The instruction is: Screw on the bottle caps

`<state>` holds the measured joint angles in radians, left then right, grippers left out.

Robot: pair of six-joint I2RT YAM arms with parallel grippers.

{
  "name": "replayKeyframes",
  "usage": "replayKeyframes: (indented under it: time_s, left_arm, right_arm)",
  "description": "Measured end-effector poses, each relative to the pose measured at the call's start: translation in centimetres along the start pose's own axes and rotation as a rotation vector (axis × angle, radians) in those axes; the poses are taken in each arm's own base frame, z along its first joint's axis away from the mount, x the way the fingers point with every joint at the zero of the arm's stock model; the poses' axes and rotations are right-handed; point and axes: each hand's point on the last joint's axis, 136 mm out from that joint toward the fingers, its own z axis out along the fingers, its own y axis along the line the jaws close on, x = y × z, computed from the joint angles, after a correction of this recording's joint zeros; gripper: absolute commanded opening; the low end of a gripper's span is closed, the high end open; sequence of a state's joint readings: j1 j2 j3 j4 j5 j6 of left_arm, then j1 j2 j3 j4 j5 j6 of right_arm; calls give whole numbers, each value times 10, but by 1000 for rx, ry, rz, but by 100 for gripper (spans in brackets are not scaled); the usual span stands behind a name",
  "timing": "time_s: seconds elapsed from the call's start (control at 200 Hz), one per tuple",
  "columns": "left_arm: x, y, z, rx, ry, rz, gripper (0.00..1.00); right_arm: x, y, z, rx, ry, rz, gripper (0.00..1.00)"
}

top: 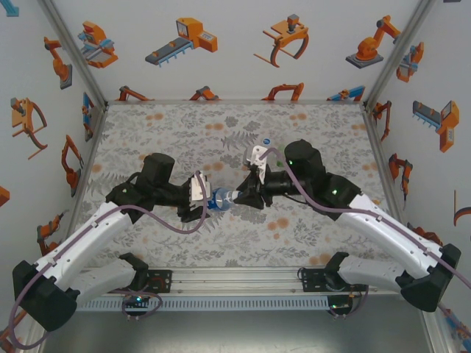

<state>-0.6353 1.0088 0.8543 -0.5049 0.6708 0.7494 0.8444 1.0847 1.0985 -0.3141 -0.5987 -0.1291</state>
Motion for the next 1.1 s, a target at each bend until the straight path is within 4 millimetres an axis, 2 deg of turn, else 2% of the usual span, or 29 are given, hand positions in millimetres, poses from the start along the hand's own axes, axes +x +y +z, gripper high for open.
replayKeyframes:
  time_s: [0.591,0.806,1.096]
  left_arm:
    - [2,-5,4,25,9,-7,0]
    - [7,-9,6,48,27,-19,0]
    - [13,-14,6,66,51,-40,0]
  right_arm:
    - [-5,10,2,-35,96,-122,0]
    - [0,19,11,-82,175,-187,0]
    - [11,21,17,-80,243,-243,0]
